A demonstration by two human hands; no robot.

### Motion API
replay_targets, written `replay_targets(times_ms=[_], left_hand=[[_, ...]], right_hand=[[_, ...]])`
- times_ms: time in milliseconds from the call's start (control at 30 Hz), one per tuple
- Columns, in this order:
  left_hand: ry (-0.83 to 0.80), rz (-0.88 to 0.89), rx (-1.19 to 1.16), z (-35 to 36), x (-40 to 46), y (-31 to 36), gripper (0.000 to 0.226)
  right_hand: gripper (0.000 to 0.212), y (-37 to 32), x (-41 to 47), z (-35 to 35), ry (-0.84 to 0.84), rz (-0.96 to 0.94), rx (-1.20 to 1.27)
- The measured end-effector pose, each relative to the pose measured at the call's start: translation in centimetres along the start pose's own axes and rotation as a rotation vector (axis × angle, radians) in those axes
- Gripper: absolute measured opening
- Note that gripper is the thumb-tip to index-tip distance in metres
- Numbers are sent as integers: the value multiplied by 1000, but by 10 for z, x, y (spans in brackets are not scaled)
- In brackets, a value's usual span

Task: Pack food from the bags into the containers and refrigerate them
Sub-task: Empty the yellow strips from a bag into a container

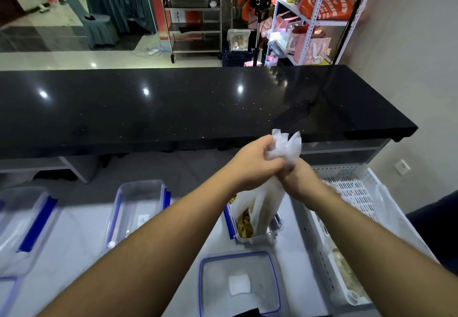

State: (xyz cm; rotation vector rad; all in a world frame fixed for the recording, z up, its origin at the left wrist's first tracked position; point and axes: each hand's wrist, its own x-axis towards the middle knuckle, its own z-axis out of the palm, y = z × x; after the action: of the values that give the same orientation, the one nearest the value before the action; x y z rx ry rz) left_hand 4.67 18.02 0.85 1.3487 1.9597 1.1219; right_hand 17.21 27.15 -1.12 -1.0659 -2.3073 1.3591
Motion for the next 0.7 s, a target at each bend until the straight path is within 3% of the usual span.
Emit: replay_targets(times_ms=[67, 167, 200, 267, 367, 500, 700], left_hand=[[39, -29, -38, -6, -2, -18, 31], [258, -334, -78, -12, -22, -60, 29], [245, -467, -21, -10, -33, -73, 24], [49, -643, 53, 6, -56, -98, 20], [-115, -674, 83, 37, -75, -115, 16], [-22, -730, 24, 56, -77, -138, 18], [-38, -765, 65, 43, -79, -156, 24]], right_hand=[[14, 6, 4, 2, 66, 85, 104], [17, 12, 7, -5, 96, 128, 109], [16, 11, 6, -7, 91, 131, 103], [16, 6, 5, -7, 102, 111, 95], [17, -3, 3, -6, 104, 41, 49], [19, -12, 1, -7, 35, -43, -52], [21, -22, -2, -13, 27, -65, 15]])
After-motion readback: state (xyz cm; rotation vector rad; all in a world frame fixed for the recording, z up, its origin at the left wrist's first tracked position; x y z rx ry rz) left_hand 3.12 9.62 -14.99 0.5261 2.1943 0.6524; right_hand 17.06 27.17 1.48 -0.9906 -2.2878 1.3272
